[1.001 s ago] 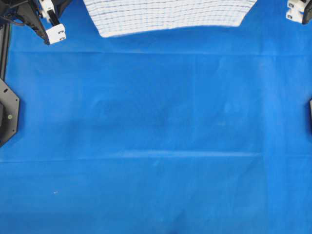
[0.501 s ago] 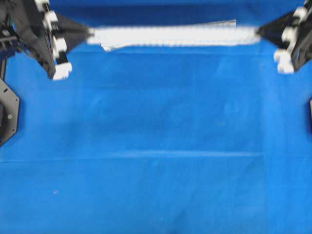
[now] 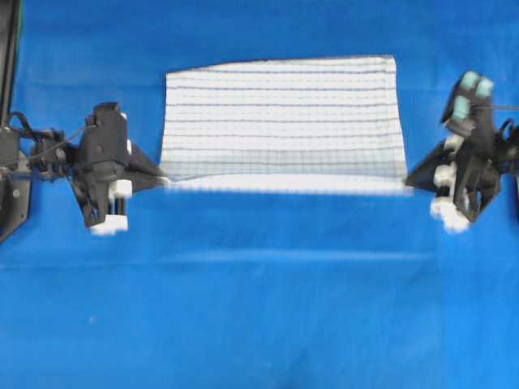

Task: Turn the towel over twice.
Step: 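Swing the towel over and lay it flat, held edge nearest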

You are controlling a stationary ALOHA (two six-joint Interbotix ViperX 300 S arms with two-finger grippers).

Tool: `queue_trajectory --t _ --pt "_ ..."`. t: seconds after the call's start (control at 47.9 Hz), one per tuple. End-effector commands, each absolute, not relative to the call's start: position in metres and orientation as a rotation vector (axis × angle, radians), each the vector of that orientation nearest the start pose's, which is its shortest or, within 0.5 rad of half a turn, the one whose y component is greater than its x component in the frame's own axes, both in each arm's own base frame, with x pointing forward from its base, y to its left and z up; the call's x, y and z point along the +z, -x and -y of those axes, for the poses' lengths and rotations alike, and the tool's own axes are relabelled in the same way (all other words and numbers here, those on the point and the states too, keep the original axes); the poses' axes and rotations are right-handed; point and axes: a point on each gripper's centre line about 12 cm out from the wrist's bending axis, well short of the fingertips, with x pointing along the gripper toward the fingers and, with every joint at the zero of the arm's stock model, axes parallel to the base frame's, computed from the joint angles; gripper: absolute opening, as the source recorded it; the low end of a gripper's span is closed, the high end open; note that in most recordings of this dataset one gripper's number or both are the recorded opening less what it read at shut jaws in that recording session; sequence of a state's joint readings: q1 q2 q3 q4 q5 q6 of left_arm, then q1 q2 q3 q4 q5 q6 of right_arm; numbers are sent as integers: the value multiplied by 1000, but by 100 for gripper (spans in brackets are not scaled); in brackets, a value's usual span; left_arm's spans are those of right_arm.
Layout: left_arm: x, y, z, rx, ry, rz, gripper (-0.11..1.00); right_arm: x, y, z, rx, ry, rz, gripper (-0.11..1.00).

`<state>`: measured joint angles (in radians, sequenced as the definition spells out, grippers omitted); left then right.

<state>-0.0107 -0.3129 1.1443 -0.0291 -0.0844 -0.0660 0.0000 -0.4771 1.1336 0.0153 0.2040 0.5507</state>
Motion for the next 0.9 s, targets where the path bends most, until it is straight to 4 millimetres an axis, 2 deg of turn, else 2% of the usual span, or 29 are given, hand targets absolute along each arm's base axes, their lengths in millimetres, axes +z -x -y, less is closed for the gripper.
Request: queue_trajectory --t 0.0,0.188,0.355,0.876 --pt "123 -256 18 -13 99 -770 3 142 -237 -16 -196 -536 -852 6" --pt "108 -254 39 -67 108 -830 3 128 -249 -42 -139 -541 -900 6" --pt "108 -258 49 -95 116 -806 3 125 -256 -53 -114 -525 -925 6" --pt "108 -261 55 -112 114 -796 3 125 -256 -56 -102 -505 -939 6"
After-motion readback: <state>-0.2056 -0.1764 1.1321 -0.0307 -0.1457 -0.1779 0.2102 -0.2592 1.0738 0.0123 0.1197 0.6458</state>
